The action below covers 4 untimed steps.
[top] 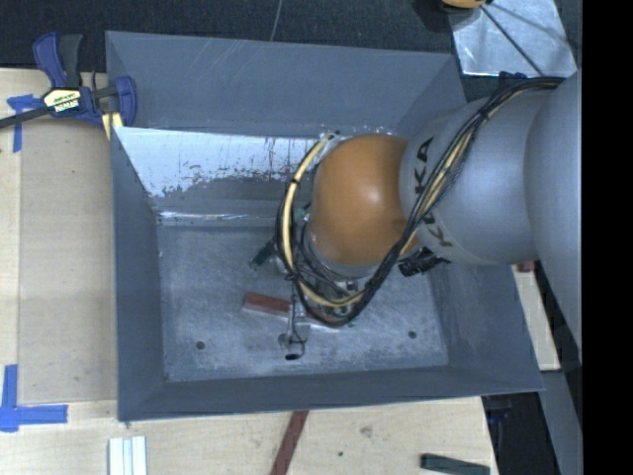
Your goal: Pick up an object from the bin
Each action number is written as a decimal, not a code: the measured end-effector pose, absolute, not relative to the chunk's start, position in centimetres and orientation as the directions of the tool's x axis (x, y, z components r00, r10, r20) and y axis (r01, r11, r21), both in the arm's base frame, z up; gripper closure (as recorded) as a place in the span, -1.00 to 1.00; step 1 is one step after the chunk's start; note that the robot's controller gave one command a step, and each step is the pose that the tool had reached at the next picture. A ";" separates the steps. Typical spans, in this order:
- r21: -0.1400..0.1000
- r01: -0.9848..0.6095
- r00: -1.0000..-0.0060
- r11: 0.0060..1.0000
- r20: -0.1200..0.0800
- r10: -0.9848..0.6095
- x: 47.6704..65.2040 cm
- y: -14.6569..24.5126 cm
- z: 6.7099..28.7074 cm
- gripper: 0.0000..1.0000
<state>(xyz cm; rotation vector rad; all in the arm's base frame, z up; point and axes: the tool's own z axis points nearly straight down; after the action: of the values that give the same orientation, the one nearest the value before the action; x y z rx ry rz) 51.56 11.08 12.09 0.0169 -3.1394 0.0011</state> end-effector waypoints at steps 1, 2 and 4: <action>0.001 0.088 -0.996 0.996 -0.004 0.088 52.8 10.2 13.7 -1.00; 0.002 0.238 -0.971 0.971 -0.003 0.238 52.0 10.2 7.3 -1.00; 0.004 0.270 -0.963 0.963 -0.009 0.270 51.6 11.3 7.2 1.00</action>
Offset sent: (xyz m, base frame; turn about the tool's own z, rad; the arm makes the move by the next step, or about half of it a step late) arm 0.0028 -0.0092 -0.0509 0.2527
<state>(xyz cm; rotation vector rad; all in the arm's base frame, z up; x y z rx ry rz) 51.58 11.29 7.15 -0.4287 -3.1217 -0.0042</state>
